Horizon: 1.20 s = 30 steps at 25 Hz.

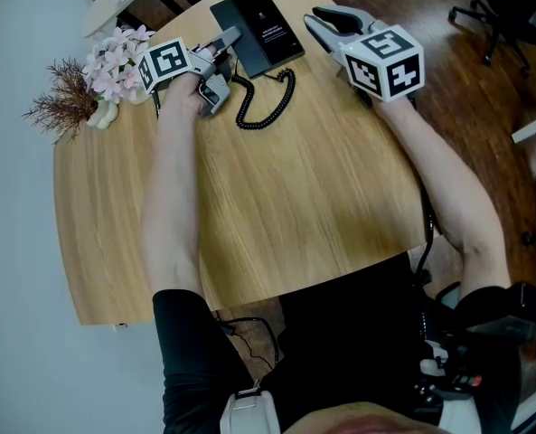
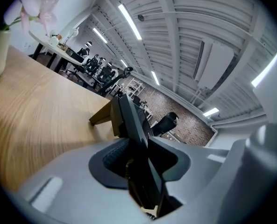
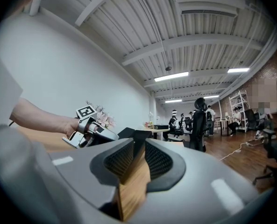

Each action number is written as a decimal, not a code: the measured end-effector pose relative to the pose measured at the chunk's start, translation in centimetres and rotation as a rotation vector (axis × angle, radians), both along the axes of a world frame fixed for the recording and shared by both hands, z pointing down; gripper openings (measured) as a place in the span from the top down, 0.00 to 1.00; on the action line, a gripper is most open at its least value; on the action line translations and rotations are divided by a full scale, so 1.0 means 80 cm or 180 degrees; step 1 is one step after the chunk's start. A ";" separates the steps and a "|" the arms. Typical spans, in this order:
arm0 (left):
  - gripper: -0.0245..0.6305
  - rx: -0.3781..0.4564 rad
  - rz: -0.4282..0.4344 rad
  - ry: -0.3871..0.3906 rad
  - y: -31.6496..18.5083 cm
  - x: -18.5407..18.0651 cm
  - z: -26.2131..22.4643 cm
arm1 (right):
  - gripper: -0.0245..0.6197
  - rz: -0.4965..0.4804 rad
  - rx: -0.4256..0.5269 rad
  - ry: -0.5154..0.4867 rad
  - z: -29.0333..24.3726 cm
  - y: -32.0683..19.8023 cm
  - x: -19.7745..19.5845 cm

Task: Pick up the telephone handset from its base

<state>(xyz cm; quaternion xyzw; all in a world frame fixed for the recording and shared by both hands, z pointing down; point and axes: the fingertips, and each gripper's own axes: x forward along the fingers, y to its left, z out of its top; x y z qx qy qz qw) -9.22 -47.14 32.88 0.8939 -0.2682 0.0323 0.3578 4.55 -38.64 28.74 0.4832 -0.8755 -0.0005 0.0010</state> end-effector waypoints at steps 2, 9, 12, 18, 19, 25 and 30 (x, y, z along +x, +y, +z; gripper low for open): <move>0.78 -0.0017 -0.0018 0.0151 0.002 0.000 -0.004 | 0.85 -0.0010 0.0001 0.0011 0.000 0.001 -0.001; 0.84 0.0006 -0.0285 0.0898 0.014 -0.010 -0.026 | 0.85 -0.0042 0.0026 0.0068 -0.001 0.003 -0.006; 0.84 0.0069 -0.0397 0.1182 0.032 -0.016 -0.048 | 0.85 -0.0055 0.0030 0.0083 0.000 0.003 -0.005; 0.84 0.0115 -0.0387 0.2035 0.117 -0.036 -0.109 | 0.86 -0.0030 0.0082 0.0122 -0.003 0.005 -0.002; 0.84 0.0145 -0.0343 0.2125 0.138 -0.036 -0.120 | 0.86 -0.0021 0.0093 0.0128 -0.004 0.007 -0.001; 0.84 0.0436 -0.0082 0.2456 0.275 -0.039 -0.177 | 0.86 -0.0078 0.0349 0.0099 -0.045 0.042 -0.008; 0.84 0.0671 -0.0011 0.2889 0.384 -0.064 -0.202 | 0.87 -0.0267 0.0656 -0.0252 -0.130 0.115 -0.023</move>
